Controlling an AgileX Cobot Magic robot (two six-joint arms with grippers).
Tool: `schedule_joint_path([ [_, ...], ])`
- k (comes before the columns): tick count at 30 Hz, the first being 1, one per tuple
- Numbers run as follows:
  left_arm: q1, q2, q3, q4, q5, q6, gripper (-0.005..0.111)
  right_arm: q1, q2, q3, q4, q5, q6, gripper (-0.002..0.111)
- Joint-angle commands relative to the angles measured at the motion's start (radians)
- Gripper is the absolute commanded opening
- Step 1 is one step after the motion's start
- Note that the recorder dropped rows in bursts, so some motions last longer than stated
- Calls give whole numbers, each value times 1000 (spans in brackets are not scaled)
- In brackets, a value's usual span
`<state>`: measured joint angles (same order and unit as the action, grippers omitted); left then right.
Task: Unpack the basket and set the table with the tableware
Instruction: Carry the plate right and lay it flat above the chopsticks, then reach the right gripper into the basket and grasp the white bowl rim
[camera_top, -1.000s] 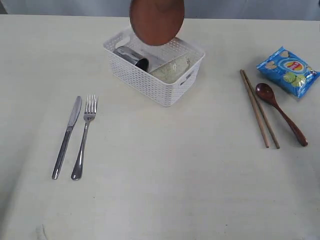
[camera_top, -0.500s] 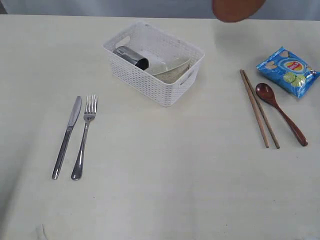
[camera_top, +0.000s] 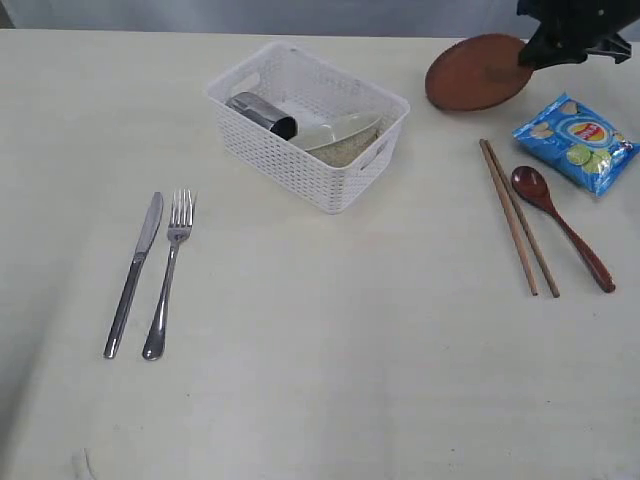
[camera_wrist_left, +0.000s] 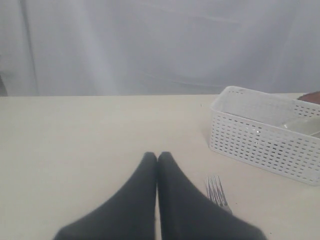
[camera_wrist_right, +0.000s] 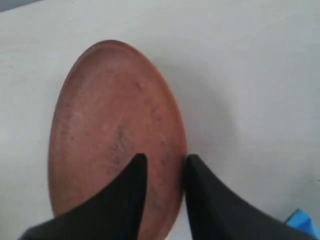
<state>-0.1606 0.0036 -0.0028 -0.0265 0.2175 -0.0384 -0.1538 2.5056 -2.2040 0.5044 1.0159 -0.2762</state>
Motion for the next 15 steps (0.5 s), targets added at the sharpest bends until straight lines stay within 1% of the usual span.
schedule_joint_path([
  [1,-1,-4,3,-4,-6,0,0,-27,-22,-1,-10,22,23,47],
  [5,-1,-4,3,-4,-6,0,0,-52,-68,-5,17,48,23,48],
  [6,-1,-4,3,-4,-6,0,0,-65,-103,-5,89,64,21,48],
  [7,-1,-4,3,-4,-6,0,0,-71,-123,-5,122,72,14,48],
  [9,-1,-4,3,-4,-6,0,0,-73,-197,-5,241,142,-6,48],
  [12,-1,-4,3,-4,-6,0,0,-40,-263,-5,246,205,12,48],
  [14,-1,-4,3,-4,-6,0,0,8,-302,-5,229,205,31,48],
  [15,-1,-4,3,-4,-6,0,0,52,-318,-3,176,205,54,47],
])
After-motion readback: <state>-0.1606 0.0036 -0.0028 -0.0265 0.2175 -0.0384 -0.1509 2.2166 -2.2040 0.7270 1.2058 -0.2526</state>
